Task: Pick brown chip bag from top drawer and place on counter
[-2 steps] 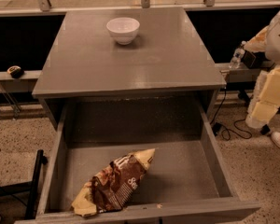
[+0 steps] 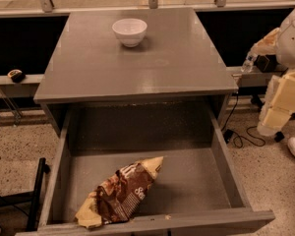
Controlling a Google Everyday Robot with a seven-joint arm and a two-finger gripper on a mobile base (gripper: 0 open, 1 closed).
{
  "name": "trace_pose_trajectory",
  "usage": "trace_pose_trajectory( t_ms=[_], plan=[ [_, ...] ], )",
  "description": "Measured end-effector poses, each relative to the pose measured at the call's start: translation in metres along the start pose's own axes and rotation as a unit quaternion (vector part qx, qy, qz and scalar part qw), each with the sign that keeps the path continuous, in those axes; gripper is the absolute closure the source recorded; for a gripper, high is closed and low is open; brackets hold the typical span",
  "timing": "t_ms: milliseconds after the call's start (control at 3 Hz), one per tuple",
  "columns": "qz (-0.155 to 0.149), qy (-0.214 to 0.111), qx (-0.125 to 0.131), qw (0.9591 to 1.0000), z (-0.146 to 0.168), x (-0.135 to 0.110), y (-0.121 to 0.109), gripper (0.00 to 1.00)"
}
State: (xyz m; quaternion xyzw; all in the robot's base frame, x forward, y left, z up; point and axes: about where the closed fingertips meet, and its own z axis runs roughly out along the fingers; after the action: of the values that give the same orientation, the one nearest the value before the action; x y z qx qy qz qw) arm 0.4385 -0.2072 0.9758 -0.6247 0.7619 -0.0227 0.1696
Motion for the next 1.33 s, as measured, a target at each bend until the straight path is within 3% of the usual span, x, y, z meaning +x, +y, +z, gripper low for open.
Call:
trace_pose_trajectory(
  t_ms=[333, 667, 1000, 1333],
  plan=[
    [-0.080, -0.060, 0.005, 0.9950, 0.007, -0.050, 0.031, 0.00],
    [-0.179, -0.131, 0.015, 0.9750, 0.027, -0.125, 0.090, 0.00],
    [-0.215, -0.154, 0.013, 0.9642, 0.050, -0.149, 0.108, 0.00],
    [-0.232, -0.147, 0.021, 0.9613, 0.057, -0.156, 0.101, 0.00]
  ],
)
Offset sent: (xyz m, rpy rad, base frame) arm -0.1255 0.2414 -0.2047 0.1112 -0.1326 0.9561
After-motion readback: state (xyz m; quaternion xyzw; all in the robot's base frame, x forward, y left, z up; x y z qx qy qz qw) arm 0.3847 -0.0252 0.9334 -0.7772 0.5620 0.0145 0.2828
